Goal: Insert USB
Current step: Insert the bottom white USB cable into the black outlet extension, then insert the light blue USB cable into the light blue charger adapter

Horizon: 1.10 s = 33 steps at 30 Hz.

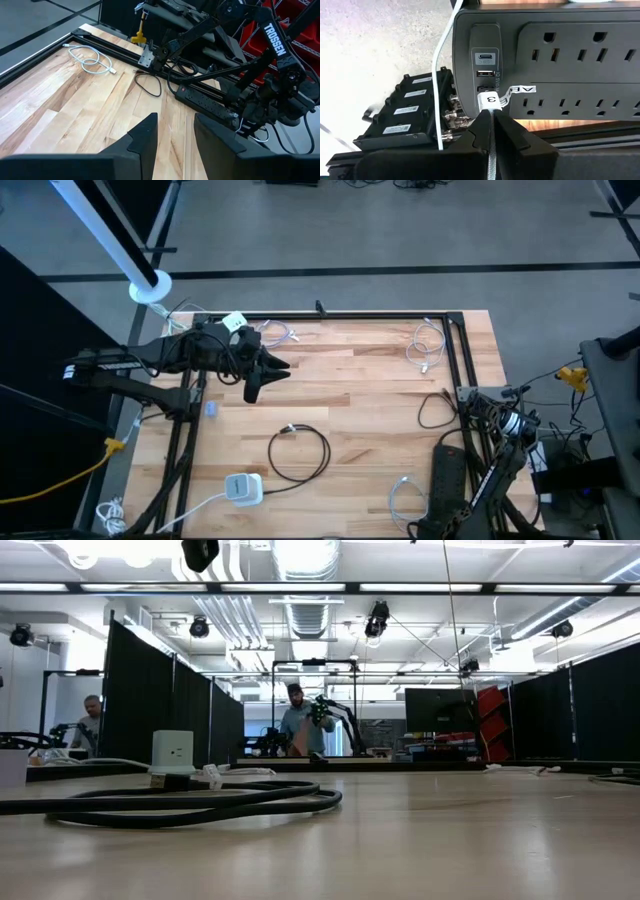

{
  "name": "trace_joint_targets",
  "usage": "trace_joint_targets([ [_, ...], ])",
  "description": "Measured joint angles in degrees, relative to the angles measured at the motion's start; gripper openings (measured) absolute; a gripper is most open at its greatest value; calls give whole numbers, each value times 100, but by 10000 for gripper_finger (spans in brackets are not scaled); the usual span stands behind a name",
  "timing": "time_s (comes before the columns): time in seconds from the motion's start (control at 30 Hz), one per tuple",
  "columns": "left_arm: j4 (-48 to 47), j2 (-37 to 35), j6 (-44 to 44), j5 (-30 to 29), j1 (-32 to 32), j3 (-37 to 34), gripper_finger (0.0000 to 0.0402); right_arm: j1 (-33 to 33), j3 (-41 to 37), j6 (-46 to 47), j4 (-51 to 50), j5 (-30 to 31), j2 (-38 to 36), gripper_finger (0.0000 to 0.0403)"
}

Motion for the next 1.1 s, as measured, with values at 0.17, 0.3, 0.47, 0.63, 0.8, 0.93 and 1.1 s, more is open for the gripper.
trace_joint_targets([
  [0.17, 0, 0, -4, 0, 0, 0, 106, 0, -38, -5, 128, 34, 0, 0],
  [0.3, 0, 0, -4, 0, 0, 0, 110, 0, -160, 54, 302, 10, -3, 0],
  [0.47, 0, 0, -7, 0, 0, 0, 118, -10, -336, 50, 499, -96, -37, 0],
  [0.63, -2, 0, -7, -2, -2, 0, 116, -5, -310, -113, 506, -68, -47, 0],
  [0.8, 0, 0, -7, -11, -2, 0, 108, -32, -317, -312, 390, 83, -239, 31],
  [0.93, 0, 0, 4, -145, -5, 0, 107, -59, -317, -355, 180, 158, -522, 83],
  [1.1, -2, 0, 13, -162, -4, 0, 114, -106, -319, -606, 105, 215, -901, 152],
])
